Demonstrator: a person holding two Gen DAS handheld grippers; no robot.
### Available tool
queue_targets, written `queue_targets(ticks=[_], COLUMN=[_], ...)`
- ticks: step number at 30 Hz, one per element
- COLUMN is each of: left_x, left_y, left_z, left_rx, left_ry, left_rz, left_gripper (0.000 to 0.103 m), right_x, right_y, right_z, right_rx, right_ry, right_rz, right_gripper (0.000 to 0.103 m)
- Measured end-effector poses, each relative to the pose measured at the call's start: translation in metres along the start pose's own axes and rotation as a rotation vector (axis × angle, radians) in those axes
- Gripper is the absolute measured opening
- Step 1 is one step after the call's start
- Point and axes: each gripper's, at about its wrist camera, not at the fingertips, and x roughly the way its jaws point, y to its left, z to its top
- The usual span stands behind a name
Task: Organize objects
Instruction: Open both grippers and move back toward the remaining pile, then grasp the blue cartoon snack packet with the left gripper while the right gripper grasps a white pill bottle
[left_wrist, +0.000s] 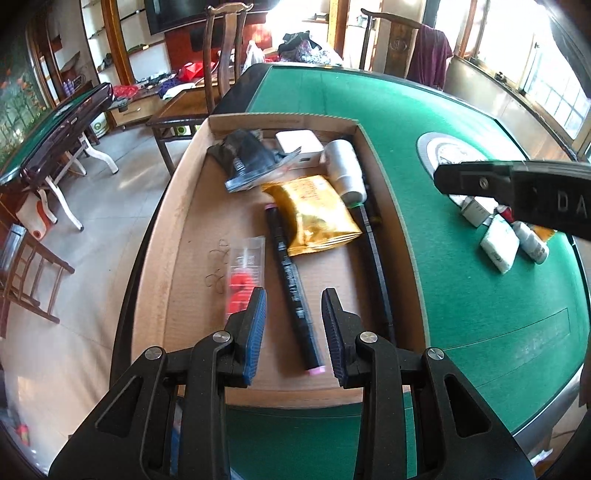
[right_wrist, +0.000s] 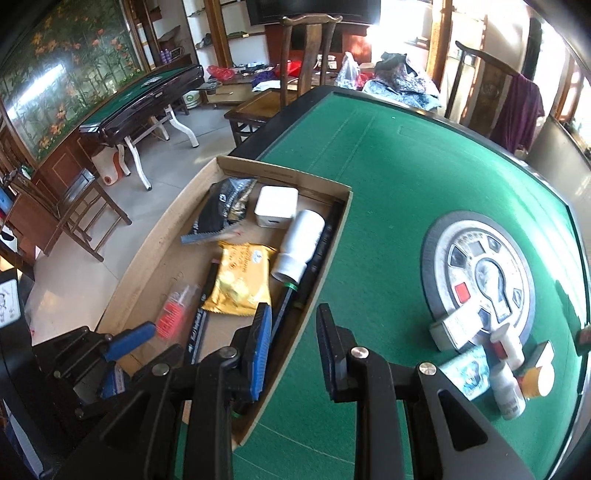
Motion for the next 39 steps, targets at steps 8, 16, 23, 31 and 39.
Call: queue_targets(ticks=[8, 16, 23, 31, 39], left_x=[-0.014, -0.02, -0.016, 0.001, 0.028], left_y=[-0.04, -0.085, -0.121, -0.154, -0.197], left_z=[0.006, 0.017, 0.022, 0.029, 0.041], left_rx=[0.047, 0.111, 0.161, 0.191, 0.286], left_ry=[-0.032, -0.049, -0.042, 0.023, 0.11], left_rz=[-0.02, -0.061, -0.095, -0.193, -0.373], left_gripper=[0.03, 0.03, 0.03, 0.03, 0.047], right_x=[-0.023, -0.046, -0.059, -0.069, -0.075], right_y=[-0.033, -0.065, -0.094, -0.143, -0.227], right_z=[-0.023, -0.046, -0.061, -0.086, -0.146], right_rx=[0.036, 0.065, 0.106, 0.219, 0.48], right_ry=[-0.012, -0.028, -0.031, -0.02, 0.036], right_rz=[-0.033, -0.078, -0.109, -0.11, -0.108], right_gripper=[0.025, 0.029, 0.035, 0.044, 0.045])
